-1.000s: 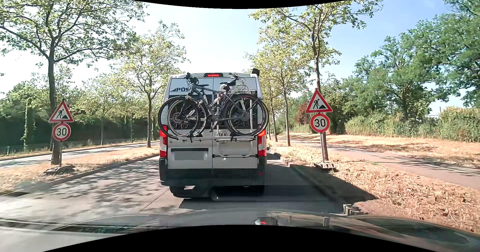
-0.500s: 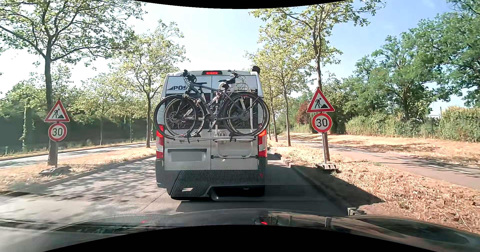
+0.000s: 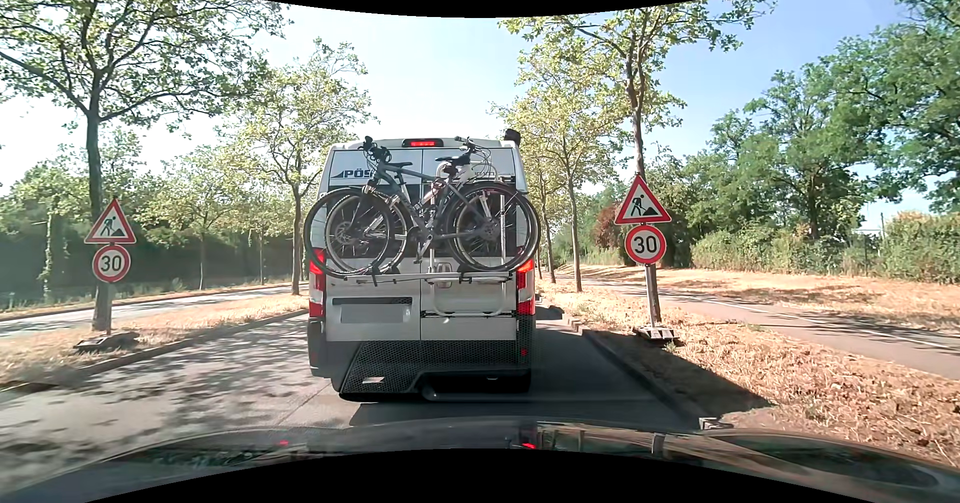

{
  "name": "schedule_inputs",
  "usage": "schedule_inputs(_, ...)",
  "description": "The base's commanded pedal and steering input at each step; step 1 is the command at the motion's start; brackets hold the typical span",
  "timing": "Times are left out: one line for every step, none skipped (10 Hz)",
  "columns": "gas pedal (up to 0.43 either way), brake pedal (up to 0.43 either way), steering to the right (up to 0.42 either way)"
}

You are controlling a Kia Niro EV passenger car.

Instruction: Follow the waypoints while adhering to traffic rules and regulations

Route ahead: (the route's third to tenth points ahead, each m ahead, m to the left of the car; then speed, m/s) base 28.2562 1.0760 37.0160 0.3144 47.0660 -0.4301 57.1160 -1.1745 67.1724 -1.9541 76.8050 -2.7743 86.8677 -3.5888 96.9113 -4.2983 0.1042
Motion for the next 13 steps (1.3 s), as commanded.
schedule_inputs(0.000, 0.159, -0.004)
schedule_inputs(0.000, 0.159, -0.004)
schedule_inputs(0.000, 0.159, -0.004)
schedule_inputs(0.000, 0.159, -0.003)
schedule_inputs(0.000, 0.159, -0.004)
schedule_inputs(0.000, 0.159, -0.004)
schedule_inputs(0.000, 0.159, -0.004)
schedule_inputs(0.000, 0.159, -0.004)
schedule_inputs(0.000, 0.159, -0.004)
schedule_inputs(0.000, 0.159, -0.003)
schedule_inputs(0.000, 0.159, -0.004)
schedule_inputs(0.000, 0.159, -0.004)
schedule_inputs(0.000, 0.159, -0.004)
